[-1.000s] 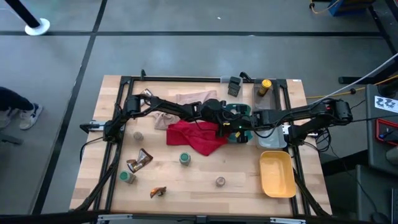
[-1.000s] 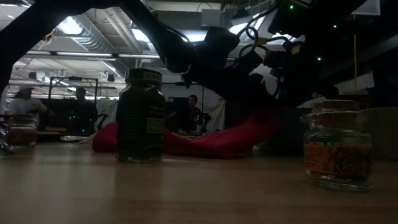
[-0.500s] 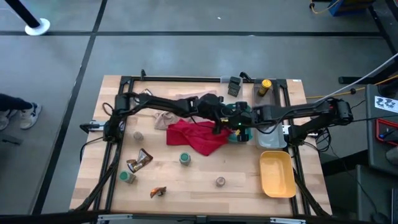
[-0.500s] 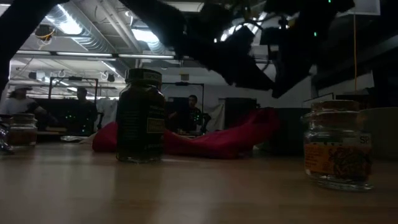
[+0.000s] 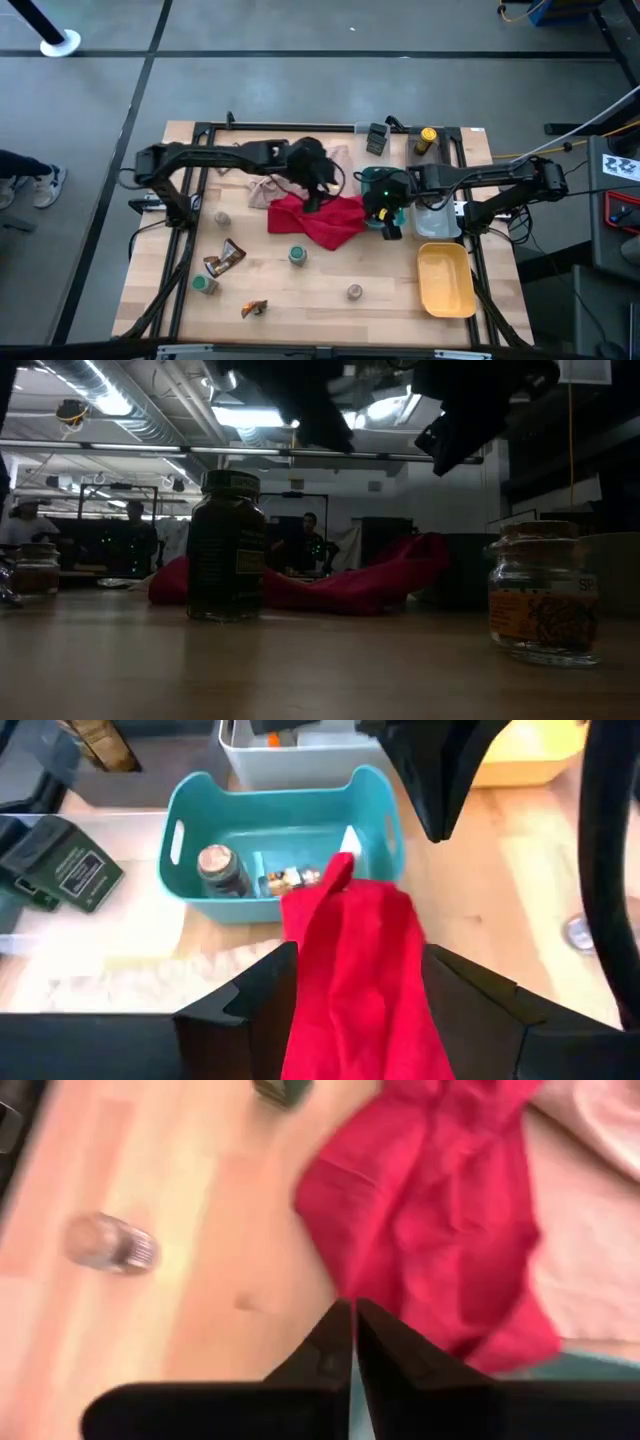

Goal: Sort spices by type
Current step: Put the bottom transparent seasoning bottle into the blue bin

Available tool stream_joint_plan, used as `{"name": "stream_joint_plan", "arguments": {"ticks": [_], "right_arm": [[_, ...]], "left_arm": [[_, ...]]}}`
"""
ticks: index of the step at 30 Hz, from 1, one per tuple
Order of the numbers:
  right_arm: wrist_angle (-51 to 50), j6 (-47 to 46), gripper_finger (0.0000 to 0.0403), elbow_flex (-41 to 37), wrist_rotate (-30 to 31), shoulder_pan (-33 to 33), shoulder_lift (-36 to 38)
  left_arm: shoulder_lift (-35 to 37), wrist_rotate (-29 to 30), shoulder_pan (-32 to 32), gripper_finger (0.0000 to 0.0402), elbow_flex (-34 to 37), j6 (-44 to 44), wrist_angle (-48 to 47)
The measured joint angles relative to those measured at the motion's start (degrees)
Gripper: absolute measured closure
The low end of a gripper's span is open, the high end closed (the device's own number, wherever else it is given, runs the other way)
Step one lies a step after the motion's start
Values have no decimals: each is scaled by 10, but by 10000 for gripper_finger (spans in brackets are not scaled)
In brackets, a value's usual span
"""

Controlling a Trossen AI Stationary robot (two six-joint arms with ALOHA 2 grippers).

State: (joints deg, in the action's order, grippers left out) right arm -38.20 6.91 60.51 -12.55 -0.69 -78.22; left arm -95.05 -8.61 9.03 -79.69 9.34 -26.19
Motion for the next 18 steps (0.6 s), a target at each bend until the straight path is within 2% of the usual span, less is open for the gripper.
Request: {"name": "stream_joint_plan", "arguments": {"ticks": [5,12,18], "right_arm": [[37,-63,333,0,-65,0,0],[93,-120,211,0,-116,49,-4],[144,-127,143,0,-97,136,-7]], "left_arm": [[85,0,0,205,73,-23,1],[175,2,-9,205,203,-86,54],[226,9,-20,205,292,-150,109]]}}
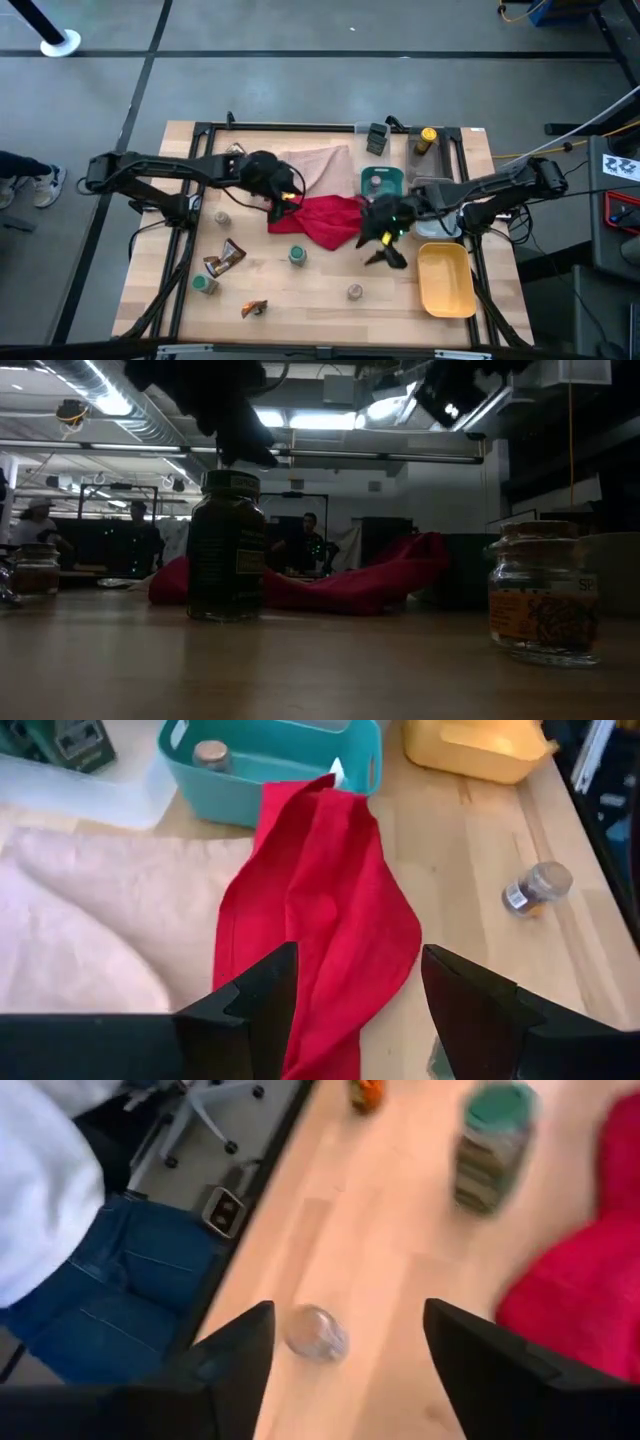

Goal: Sort spices by type
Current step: Put the bottom transparent seasoning bottle into the blue bin

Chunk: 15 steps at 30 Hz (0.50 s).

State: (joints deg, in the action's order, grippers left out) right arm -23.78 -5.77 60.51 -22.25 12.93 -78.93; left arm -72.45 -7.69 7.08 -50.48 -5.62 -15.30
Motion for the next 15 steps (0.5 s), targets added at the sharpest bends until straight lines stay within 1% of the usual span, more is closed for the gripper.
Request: {"name": "stream_joint_plan", "arguments": {"ticks": [3,7,12,15], "right_arm": [[17,0,130,0,46,49,-10],[35,2,128,0,123,107,-33],[44,38,127,0,186,162,-83],[52,48,127,0,202,183,-118]], "left_arm": [[13,13,-10,205,36,-30,46],[13,17,-22,205,65,-60,103],[13,28,-37,205,78,-90,142],[13,30,-45,205,78,-102,161]]}}
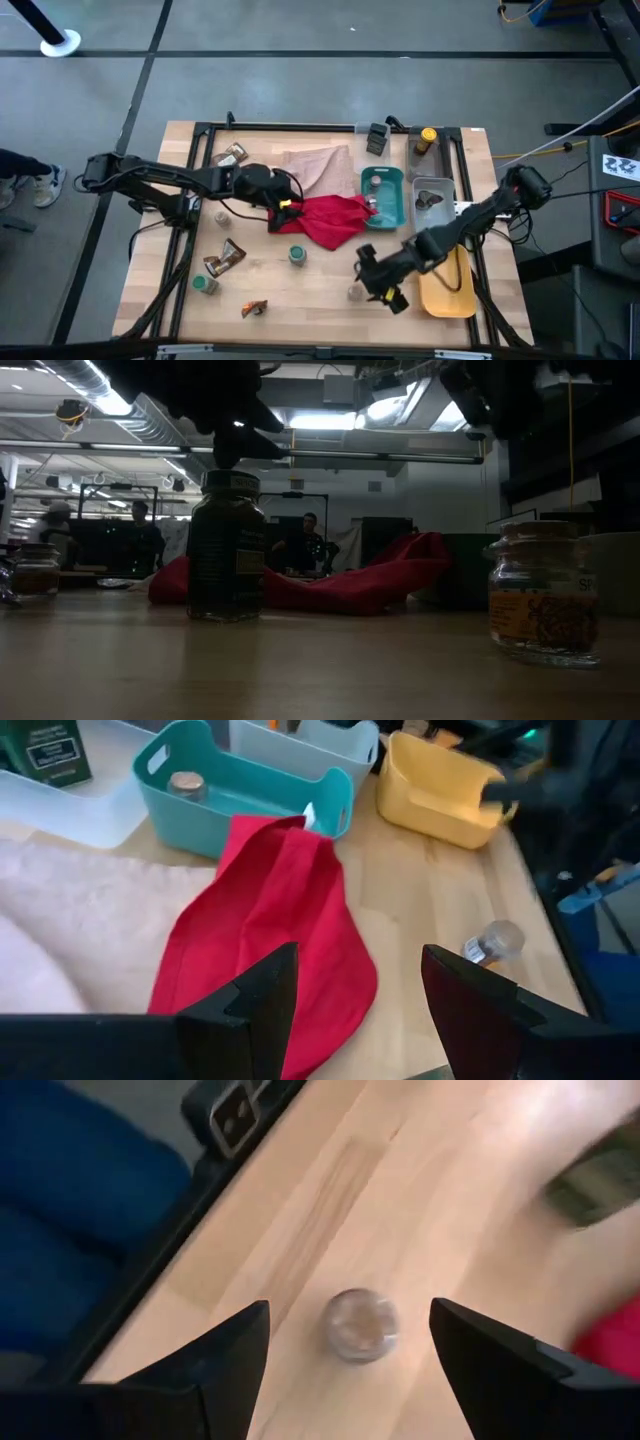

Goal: Sort spices by type
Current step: Put the bottom transparent seasoning bottle into the blue bin

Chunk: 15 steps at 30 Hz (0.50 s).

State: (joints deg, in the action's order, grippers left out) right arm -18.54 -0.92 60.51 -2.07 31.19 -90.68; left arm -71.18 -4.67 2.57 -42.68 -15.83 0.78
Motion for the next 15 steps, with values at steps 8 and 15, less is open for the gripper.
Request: {"name": "stream_joint_plan", "arguments": {"ticks": [8,15], "right_arm": [[27,26,127,0,2,22,-73],[48,31,127,0,21,22,-76]], "left_arm": [[0,1,-22,205,0,-24,17],[0,15,-38,205,0,-24,17]]}}
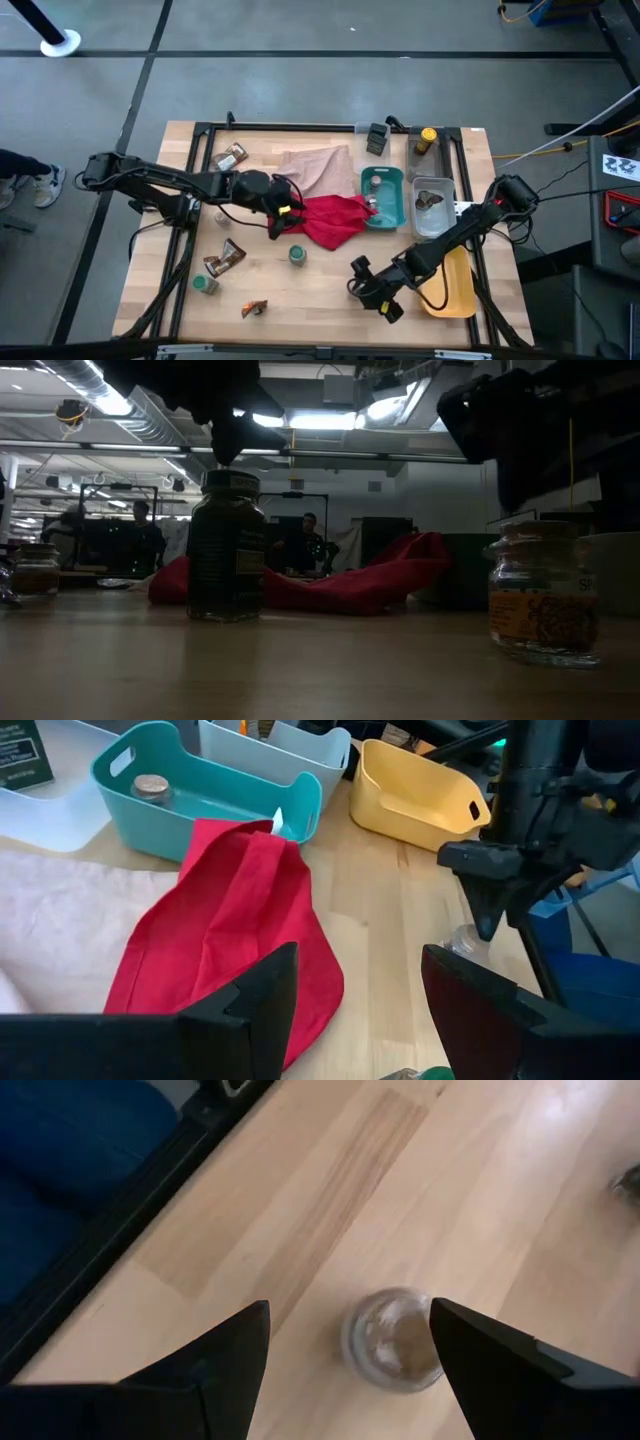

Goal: Sort spices by type
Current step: Put the bottom transparent seasoning bottle into the blue bin

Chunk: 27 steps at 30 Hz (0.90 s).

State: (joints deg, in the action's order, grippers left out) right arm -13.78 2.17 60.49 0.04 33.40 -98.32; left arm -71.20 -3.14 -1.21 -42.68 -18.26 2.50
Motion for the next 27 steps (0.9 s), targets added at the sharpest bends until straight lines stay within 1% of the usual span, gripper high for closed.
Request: {"name": "stream_joint_plan", "arguments": {"ticks": [3,6,11,15,20,27], "right_arm": [[2,21,127,4,2,0,1],[3,44,127,5,24,-1,1],[1,44,127,6,27,-16,-2],[-2,43,127,6,15,-29,-11],[-2,41,127,6,-24,-34,-23],[6,41,127,7,-27,-35,-41]], "left_arm": [[0,6,-3,205,0,0,0],[0,6,-3,205,0,1,-1],[0,9,-3,205,0,15,-1],[0,9,-3,205,0,17,-1],[0,9,-3,205,0,18,-4],[0,9,-3,205,0,20,-4]]}}
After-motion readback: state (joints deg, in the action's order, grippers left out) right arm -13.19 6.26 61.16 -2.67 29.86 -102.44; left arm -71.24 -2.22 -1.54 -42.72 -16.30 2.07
